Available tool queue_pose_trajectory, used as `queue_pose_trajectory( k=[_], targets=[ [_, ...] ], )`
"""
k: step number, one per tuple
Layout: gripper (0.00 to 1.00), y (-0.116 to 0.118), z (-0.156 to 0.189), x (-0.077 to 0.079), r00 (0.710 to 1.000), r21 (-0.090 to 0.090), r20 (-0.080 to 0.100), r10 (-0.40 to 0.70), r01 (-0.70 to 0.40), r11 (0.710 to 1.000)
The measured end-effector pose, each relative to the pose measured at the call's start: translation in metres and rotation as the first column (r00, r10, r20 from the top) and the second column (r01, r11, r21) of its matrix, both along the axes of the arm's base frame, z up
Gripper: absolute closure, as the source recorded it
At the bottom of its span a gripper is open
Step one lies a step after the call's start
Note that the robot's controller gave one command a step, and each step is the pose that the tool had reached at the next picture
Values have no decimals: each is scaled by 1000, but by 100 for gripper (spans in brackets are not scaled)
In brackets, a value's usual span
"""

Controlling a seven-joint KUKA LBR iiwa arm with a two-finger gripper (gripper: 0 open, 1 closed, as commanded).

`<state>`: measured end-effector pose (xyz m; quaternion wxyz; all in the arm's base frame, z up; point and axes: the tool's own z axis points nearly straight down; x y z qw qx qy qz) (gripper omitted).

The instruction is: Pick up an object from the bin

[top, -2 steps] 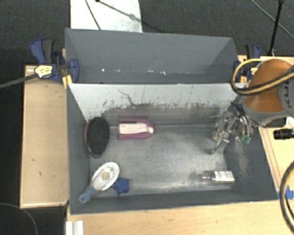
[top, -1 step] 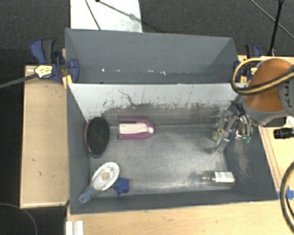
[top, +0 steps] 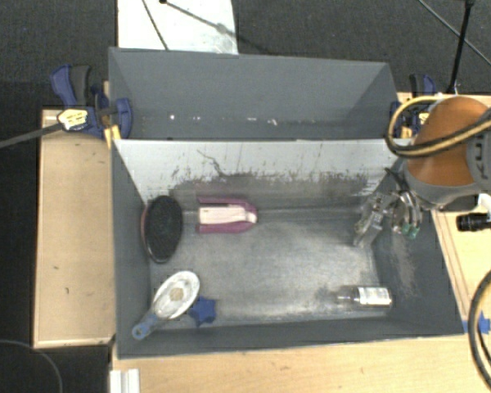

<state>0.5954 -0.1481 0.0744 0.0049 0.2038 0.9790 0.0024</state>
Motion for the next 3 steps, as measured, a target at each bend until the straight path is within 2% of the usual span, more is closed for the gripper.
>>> queue_pose_trajectory(
  k=[2, 3],
  targets=[
    [100, -1, 51, 3, 1000, -4, -2, 10, -10, 1000],
    [100, -1, 63, 5, 1000, -5, -2, 13, -13, 1000]
  ],
)
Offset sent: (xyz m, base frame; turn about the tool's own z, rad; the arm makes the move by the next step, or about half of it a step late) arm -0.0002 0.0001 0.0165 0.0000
